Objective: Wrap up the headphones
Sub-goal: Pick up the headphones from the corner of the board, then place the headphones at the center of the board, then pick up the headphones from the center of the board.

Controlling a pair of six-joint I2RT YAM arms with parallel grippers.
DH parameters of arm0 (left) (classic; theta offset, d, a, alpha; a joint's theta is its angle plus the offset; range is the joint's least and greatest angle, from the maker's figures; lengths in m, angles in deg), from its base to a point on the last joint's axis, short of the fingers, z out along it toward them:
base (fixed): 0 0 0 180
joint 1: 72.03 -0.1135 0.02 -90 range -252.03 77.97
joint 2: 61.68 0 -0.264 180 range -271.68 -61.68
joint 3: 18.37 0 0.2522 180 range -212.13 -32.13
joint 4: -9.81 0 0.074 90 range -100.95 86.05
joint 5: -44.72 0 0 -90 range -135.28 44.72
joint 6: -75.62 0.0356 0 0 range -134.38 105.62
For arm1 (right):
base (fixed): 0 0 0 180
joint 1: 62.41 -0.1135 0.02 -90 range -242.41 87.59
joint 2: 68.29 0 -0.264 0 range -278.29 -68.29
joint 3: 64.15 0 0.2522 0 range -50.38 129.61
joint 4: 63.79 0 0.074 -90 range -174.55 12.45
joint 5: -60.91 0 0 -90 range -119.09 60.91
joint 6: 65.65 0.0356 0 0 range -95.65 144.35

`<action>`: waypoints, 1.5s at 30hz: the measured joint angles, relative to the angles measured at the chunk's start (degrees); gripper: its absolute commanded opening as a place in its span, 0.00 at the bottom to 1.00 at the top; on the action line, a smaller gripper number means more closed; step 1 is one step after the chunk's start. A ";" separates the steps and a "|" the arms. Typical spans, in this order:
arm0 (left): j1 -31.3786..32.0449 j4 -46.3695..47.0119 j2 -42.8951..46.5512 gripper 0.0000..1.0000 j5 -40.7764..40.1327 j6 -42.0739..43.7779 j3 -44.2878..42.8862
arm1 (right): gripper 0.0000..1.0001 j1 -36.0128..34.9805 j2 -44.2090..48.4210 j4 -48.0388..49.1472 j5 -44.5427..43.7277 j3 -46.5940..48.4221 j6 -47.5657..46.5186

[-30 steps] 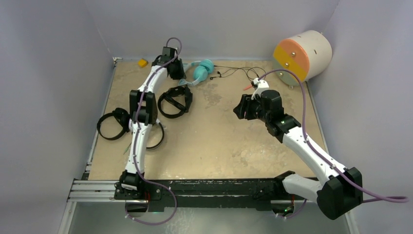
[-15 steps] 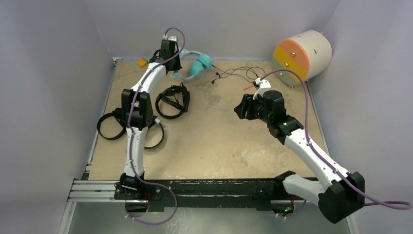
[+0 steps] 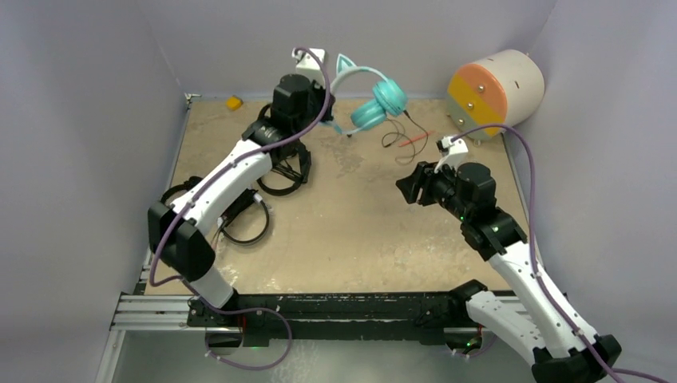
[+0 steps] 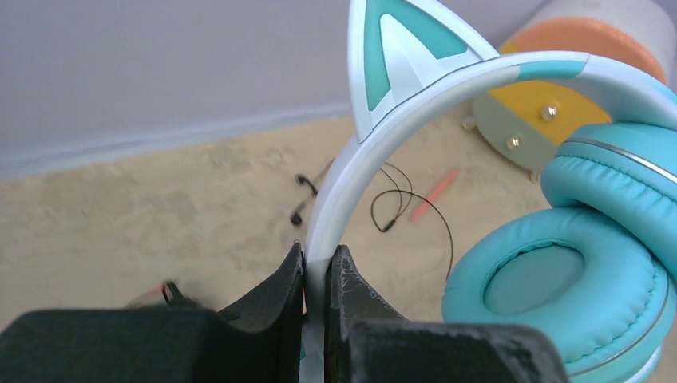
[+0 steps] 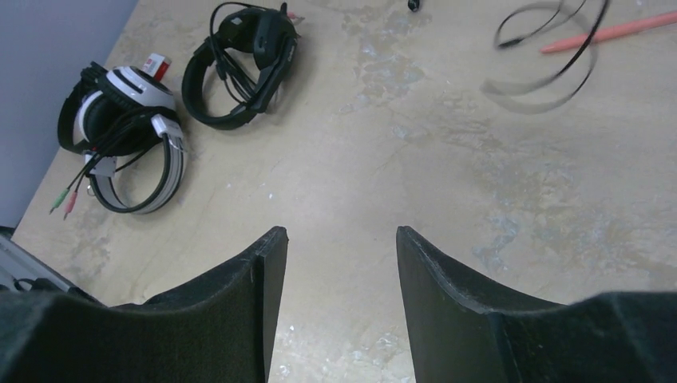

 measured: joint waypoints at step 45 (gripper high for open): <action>9.55 -7.74 18.05 0.66 2.97 -28.96 49.88 | 0.93 -28.15 -22.32 -7.85 -26.69 -1.44 32.17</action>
